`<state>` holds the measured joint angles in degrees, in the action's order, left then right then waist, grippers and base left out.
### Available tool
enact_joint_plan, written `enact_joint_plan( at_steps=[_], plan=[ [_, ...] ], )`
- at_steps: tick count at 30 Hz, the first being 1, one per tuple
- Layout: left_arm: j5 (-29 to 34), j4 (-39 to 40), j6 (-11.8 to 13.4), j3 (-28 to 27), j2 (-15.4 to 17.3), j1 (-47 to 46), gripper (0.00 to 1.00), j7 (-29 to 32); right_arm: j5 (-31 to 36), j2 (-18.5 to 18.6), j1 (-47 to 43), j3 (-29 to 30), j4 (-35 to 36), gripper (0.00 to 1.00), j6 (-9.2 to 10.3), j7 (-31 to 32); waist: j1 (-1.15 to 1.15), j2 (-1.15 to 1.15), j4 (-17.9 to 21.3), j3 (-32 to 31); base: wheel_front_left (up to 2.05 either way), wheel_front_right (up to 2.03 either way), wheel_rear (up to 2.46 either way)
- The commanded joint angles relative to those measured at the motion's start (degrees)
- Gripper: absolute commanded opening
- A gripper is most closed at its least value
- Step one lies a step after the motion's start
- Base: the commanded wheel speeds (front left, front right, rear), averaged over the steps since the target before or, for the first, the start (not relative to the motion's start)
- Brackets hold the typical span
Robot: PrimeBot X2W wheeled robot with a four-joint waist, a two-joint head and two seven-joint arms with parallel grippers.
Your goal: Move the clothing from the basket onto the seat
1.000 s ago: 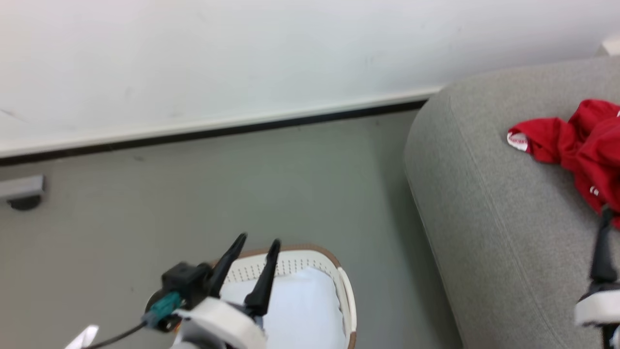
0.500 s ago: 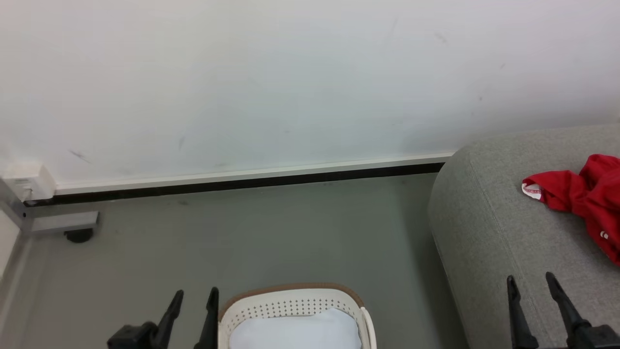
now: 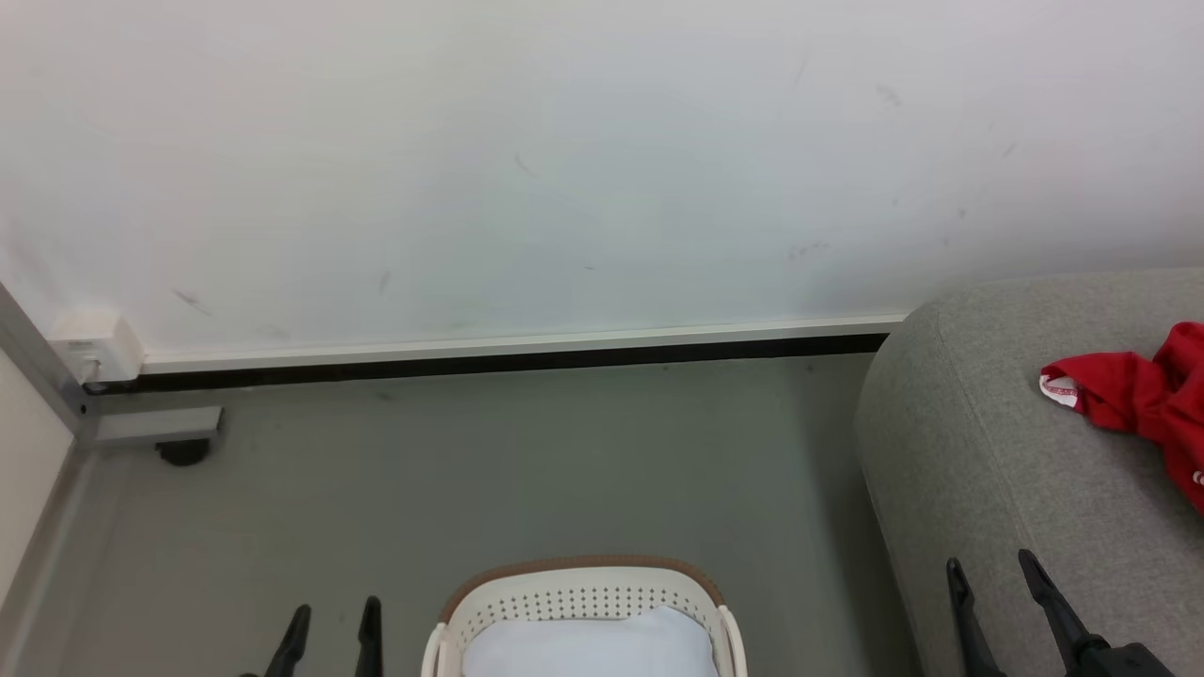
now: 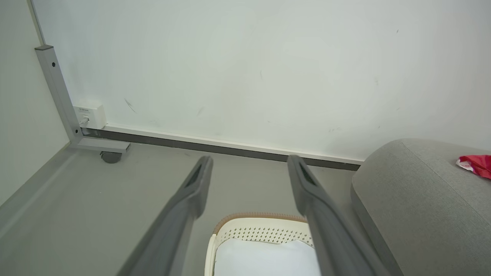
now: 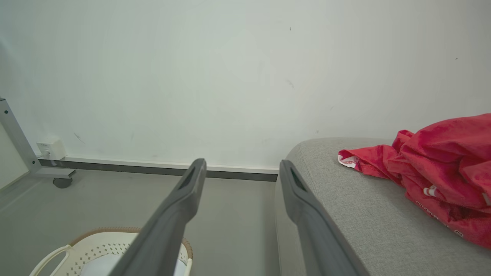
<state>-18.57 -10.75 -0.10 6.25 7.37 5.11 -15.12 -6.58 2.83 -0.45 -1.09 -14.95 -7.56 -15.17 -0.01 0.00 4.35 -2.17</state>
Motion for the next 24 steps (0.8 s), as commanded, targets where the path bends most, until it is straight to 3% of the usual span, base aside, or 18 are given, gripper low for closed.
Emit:
enact_joint_plan(
  at_steps=[1,15,16,20,24],
  plan=[
    [0.86,-0.03,-0.41,-0.64,-0.31,0.50,1.00,-0.03,-0.20,0.13,-0.73,0.21,-0.19,1.00,0.15,0.05,0.01,0.00,-0.17,0.04,0.00,0.00,0.00],
    [4.96,-2.14,-4.80,-4.27,-3.24,-0.11,1.00,-0.04,-0.87,0.13,0.15,0.15,-0.60,1.00,0.15,0.05,0.01,0.00,-0.65,-0.13,0.00,0.00,0.00],
    [4.41,-2.09,-4.98,-4.10,-3.25,-0.07,0.00,0.00,-0.51,0.00,0.09,0.09,-0.49,0.00,0.00,0.00,0.01,0.00,-0.66,-0.15,0.00,0.00,0.00],
    [4.20,-3.96,-4.91,-3.84,-3.64,0.40,0.00,0.08,-0.56,-0.24,-0.66,-0.05,-2.16,0.00,0.00,0.03,0.01,0.00,-0.68,-0.17,0.00,0.00,0.00],
    [-0.09,-4.27,-5.05,-4.68,-3.68,-0.60,0.00,1.59,-5.38,-0.22,-0.18,0.39,-2.01,0.00,0.00,1.24,0.01,0.00,-0.80,-0.09,0.00,0.00,0.00]
  ],
)
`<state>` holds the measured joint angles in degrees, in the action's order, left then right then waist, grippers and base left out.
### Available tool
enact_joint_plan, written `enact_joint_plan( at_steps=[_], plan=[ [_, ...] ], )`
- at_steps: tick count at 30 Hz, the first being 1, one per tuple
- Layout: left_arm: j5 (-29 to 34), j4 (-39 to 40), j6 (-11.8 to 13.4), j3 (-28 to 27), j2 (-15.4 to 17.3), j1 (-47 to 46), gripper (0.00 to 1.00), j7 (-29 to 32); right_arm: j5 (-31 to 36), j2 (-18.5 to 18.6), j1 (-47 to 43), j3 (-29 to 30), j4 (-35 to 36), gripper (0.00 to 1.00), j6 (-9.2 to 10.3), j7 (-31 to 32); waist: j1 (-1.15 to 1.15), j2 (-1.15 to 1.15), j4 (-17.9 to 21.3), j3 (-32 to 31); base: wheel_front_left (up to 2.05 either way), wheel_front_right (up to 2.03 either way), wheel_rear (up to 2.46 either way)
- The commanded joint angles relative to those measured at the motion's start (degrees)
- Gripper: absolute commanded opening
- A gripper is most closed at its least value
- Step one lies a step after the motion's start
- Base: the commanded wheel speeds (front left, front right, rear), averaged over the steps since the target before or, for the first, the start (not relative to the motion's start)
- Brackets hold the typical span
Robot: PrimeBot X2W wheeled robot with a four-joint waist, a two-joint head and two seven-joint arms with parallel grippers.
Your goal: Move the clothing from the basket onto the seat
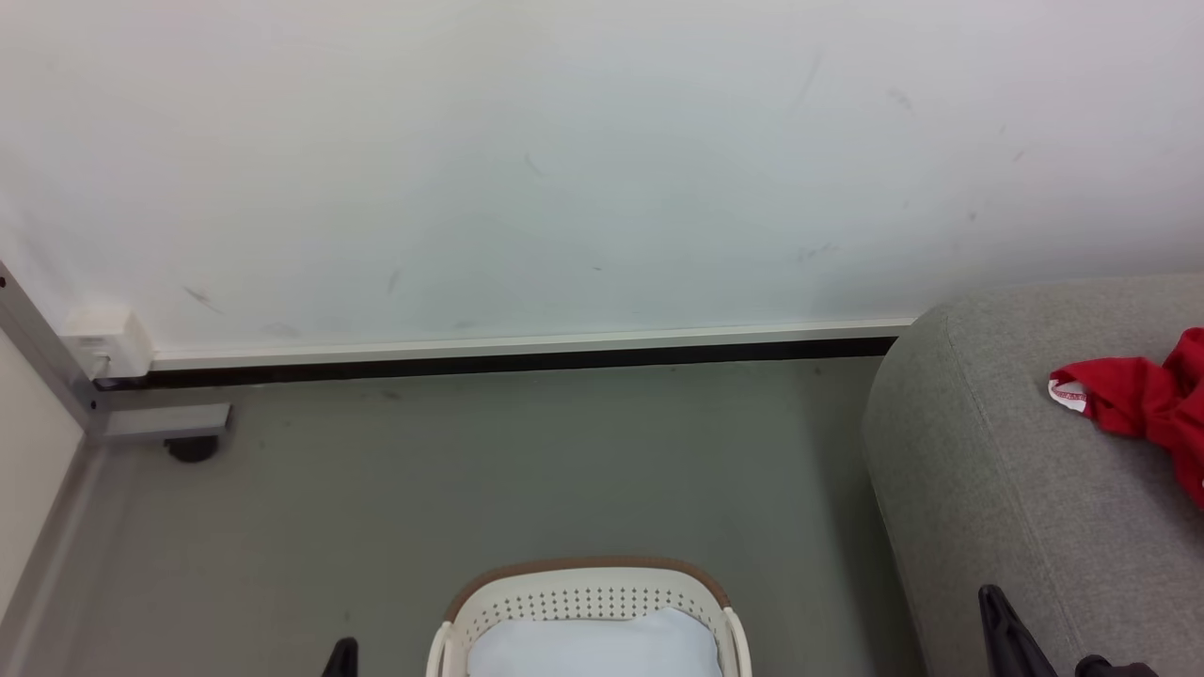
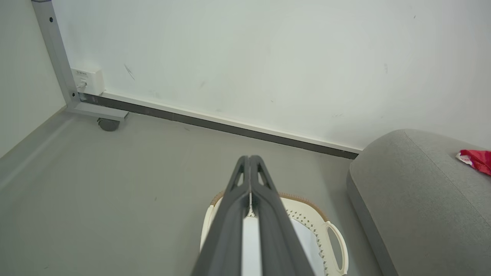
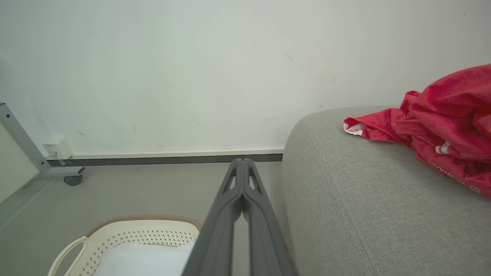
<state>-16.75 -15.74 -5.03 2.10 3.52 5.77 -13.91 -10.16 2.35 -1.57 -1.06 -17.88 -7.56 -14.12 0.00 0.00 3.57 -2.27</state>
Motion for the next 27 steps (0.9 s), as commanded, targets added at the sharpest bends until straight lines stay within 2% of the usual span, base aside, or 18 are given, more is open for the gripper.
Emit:
enact_joint_plan(
  at_steps=[1,27],
  plan=[
    [-2.98,0.73,-0.17,-0.67,0.15,-1.42,0.00,0.68,-2.97,0.27,1.04,0.46,0.97,0.00,0.01,0.50,0.00,0.00,-0.05,0.03,0.00,0.00,0.00],
    [-26.93,1.36,-0.98,-3.14,-0.07,-4.87,0.00,7.00,-28.98,0.42,3.49,2.86,2.07,0.00,0.03,7.14,0.00,0.00,-0.81,0.56,0.00,0.00,0.00]
  ],
)
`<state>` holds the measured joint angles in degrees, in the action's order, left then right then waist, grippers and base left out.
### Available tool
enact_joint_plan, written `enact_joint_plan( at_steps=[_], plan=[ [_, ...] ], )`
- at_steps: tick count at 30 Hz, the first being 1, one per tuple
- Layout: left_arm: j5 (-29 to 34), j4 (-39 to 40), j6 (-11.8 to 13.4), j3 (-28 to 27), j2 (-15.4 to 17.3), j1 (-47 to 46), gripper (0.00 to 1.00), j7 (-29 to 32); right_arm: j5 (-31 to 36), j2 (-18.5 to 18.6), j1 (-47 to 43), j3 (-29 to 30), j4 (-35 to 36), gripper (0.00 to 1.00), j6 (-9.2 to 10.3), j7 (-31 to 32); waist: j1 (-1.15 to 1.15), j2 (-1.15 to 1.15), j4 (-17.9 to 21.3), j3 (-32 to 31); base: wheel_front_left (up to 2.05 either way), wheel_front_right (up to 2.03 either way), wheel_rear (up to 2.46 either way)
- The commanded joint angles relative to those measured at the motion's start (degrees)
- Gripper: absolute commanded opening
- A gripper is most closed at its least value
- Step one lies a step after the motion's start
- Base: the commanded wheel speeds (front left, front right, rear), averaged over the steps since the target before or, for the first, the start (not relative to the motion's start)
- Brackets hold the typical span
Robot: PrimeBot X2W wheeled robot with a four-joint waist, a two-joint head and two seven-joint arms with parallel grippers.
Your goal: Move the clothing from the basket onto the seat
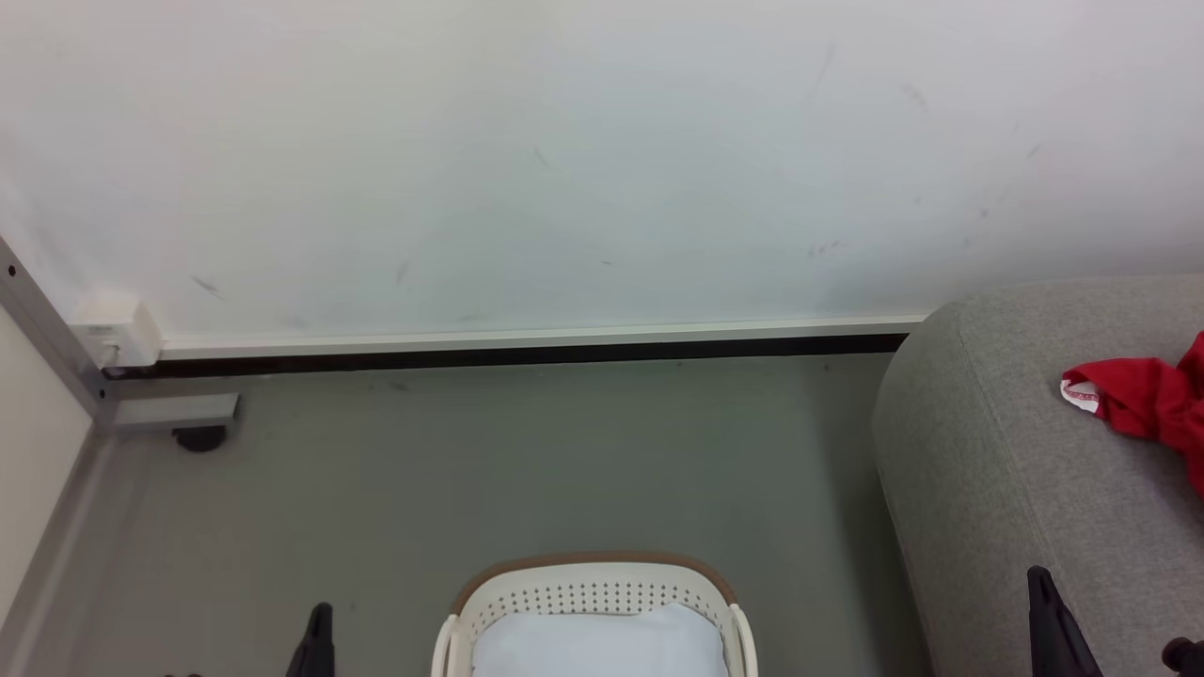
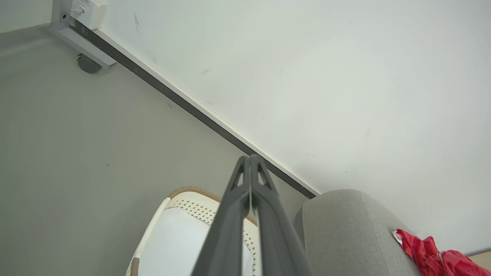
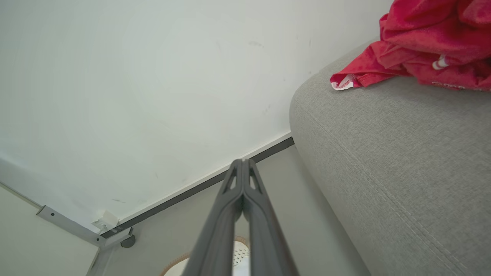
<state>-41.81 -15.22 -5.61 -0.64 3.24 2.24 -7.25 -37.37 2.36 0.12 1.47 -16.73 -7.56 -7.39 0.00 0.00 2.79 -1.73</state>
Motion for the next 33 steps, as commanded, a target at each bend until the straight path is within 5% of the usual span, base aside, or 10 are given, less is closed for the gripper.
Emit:
enact_joint_plan(
  at_steps=[1,33],
  plan=[
    [-2.61,0.85,-0.42,-0.48,0.21,-1.47,0.00,0.56,-2.59,0.41,1.87,0.40,0.96,0.00,0.04,0.61,0.00,0.00,-0.05,0.04,0.00,0.00,0.00],
    [-23.35,1.07,-1.11,-2.89,0.01,-4.68,0.00,6.30,-25.20,0.56,3.90,2.46,1.83,0.00,0.07,6.41,0.00,0.00,-0.96,0.66,0.00,0.00,0.00]
  ],
)
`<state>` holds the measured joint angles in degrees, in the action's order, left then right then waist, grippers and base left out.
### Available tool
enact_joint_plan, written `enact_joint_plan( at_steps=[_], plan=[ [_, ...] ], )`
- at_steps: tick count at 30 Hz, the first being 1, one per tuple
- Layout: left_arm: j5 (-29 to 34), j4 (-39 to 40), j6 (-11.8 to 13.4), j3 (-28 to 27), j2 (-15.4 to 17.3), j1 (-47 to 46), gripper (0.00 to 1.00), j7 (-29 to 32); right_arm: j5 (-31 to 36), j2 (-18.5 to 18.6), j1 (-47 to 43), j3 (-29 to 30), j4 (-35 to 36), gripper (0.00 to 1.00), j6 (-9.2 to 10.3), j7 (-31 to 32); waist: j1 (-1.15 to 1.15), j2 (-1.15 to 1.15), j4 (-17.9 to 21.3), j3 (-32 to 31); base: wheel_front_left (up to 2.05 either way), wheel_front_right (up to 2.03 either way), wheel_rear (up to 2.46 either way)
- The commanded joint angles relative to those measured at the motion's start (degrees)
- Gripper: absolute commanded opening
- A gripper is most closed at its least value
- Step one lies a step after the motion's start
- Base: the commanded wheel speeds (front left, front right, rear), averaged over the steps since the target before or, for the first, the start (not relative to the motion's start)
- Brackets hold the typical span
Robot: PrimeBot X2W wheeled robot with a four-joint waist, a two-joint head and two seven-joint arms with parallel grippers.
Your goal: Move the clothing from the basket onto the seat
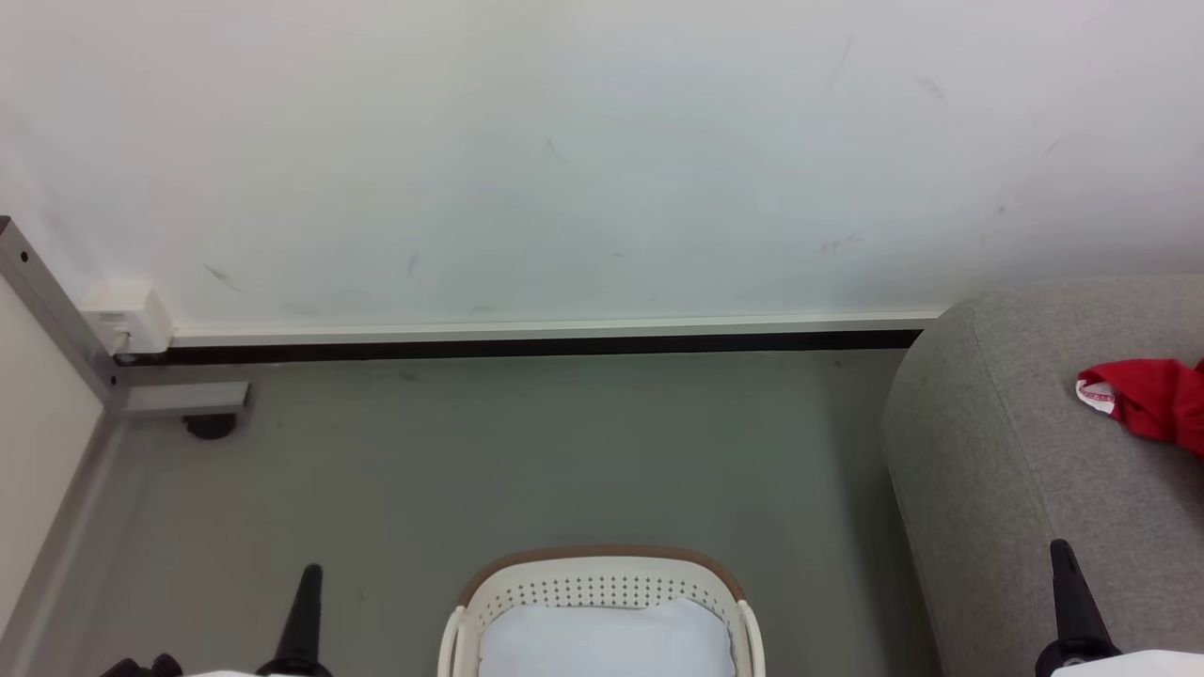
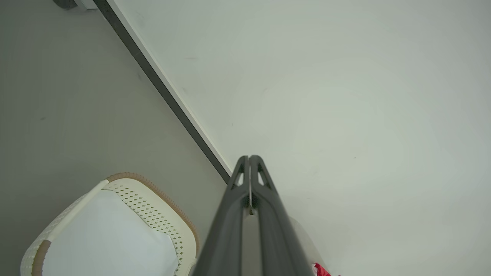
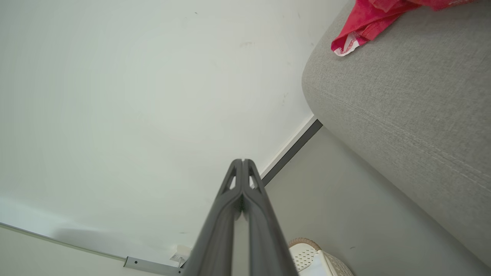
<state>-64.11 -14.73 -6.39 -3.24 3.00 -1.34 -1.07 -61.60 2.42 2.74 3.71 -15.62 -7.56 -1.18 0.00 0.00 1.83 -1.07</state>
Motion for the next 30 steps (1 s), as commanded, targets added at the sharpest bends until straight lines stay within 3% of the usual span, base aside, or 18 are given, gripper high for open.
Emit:
enact_joint_plan(
  at_steps=[1,30],
  plan=[
    [-1.54,0.58,-0.32,-0.37,0.24,-1.19,0.00,0.28,-1.62,0.50,1.31,0.28,0.75,0.00,0.07,0.32,0.00,0.00,-0.04,0.02,0.00,0.00,0.00],
    [-16.00,0.68,-0.80,-2.04,0.09,-3.44,0.00,4.36,-17.42,0.59,2.64,1.73,1.31,0.00,0.10,4.41,0.00,0.00,-0.89,0.61,0.00,0.00,0.00]
  ],
)
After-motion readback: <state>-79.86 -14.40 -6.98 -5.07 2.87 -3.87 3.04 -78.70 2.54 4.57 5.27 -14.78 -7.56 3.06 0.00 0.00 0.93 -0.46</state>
